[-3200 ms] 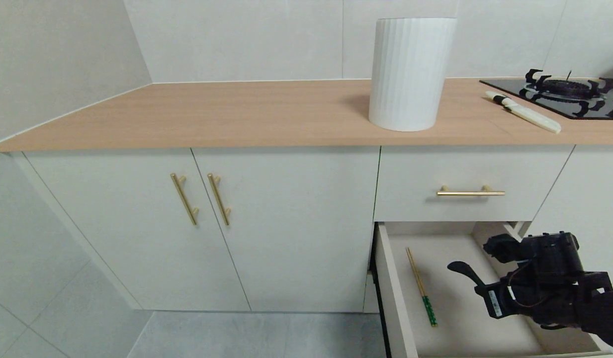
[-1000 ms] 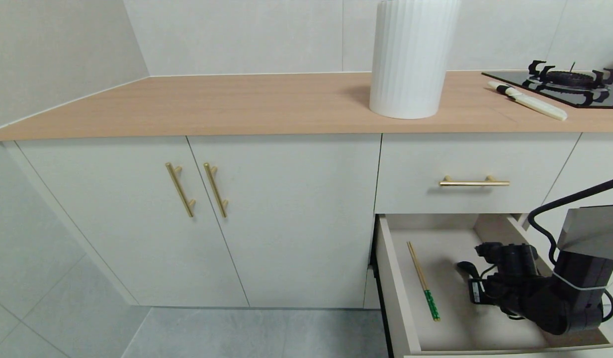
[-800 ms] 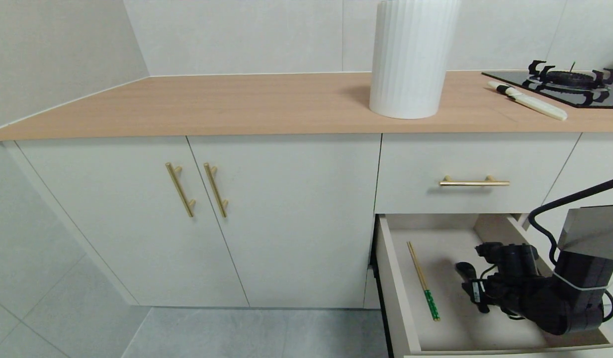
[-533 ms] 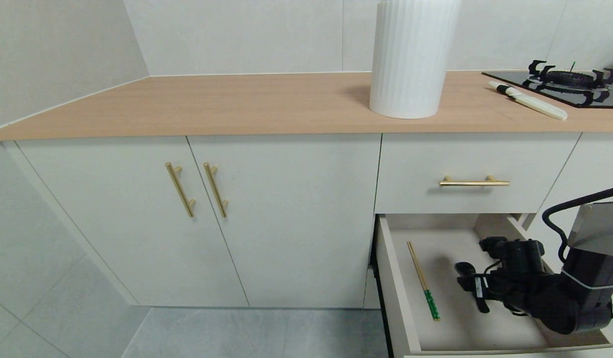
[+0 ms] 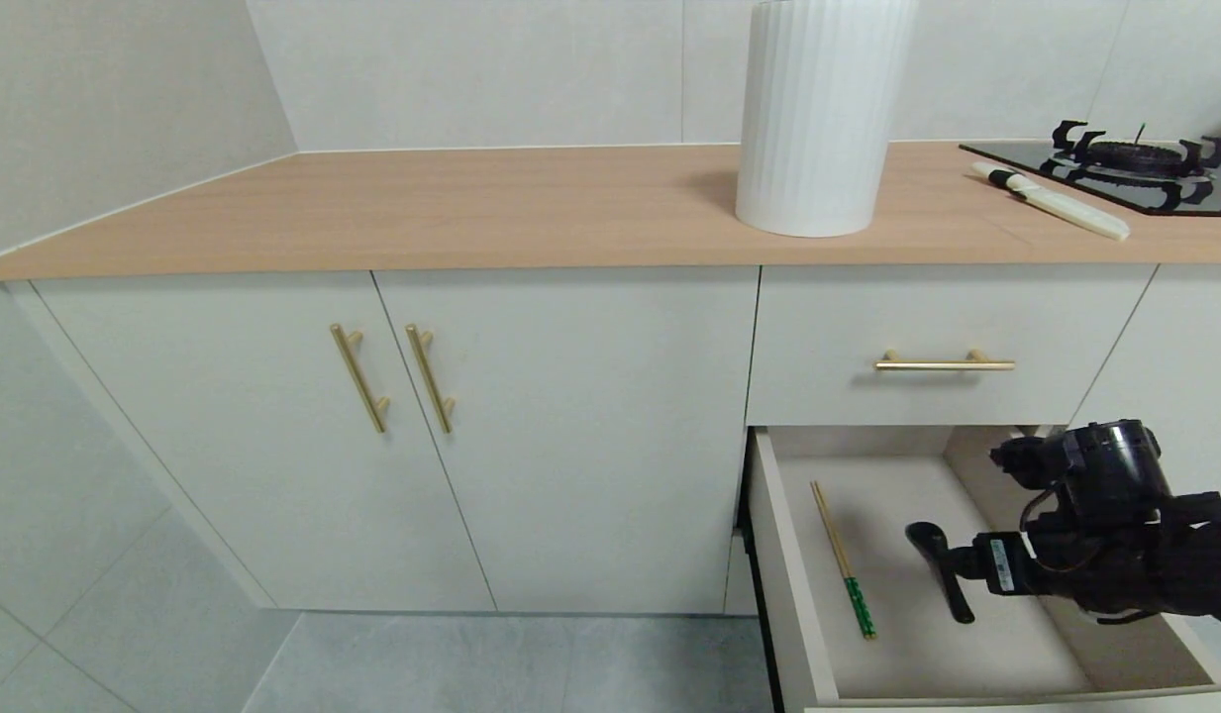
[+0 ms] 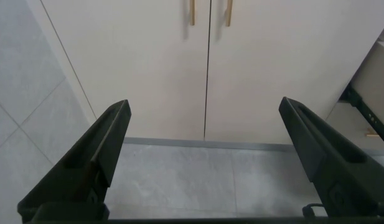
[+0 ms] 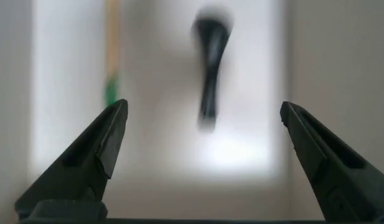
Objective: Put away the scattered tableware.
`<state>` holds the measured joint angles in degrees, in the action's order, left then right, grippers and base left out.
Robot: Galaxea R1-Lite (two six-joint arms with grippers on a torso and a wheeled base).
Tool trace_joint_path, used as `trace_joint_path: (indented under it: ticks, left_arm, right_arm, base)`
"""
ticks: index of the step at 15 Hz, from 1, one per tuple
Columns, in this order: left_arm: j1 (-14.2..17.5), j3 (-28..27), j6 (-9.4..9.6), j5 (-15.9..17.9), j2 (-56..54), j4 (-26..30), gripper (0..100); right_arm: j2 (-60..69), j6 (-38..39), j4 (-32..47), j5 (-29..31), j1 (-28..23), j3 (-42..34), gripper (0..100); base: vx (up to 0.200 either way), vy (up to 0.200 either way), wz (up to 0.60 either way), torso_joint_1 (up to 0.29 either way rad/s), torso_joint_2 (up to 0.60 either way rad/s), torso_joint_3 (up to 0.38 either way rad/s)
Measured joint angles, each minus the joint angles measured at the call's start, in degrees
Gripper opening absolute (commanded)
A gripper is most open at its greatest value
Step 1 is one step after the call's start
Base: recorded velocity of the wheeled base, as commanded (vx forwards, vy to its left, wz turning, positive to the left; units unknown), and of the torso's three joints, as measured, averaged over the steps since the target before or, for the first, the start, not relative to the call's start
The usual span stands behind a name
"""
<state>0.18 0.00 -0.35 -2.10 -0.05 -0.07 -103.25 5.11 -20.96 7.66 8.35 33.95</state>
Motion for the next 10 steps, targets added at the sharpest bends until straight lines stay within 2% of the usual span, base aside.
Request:
trace_joint_path:
  ticks: [2, 3, 4, 10]
  left_arm:
    - [0.0, 0.0, 0.54, 0.0, 0.0, 0.0, 100]
    - [0.0, 0.0, 0.51, 0.0, 0.0, 0.0, 100]
    - [0.0, 0.0, 0.49, 0.0, 0.0, 0.0, 100]
    - [0.0, 0.0, -0.27, 0.0, 0.0, 0.0, 100]
  right_arm:
    - [6.2, 3.4, 16.0, -2.9, 2.2, 5.1, 100]
    - [8.7, 4.3, 20.3, -5.5, 2.8, 7.4, 100]
    - [11.1, 4.6, 22.8, -7.5, 3.2, 8.8, 100]
    - [19.4, 0.3, 34.5, -8.4, 3.9, 11.4, 100]
  base:
    - [0.000, 0.000, 0.00, 0.000, 0.00, 0.000]
    - [0.000, 0.000, 0.00, 0.000, 0.00, 0.000]
    - [0.000, 0.000, 0.00, 0.000, 0.00, 0.000]
    - [-0.200, 0.000, 0.00, 0.003, 0.00, 0.005]
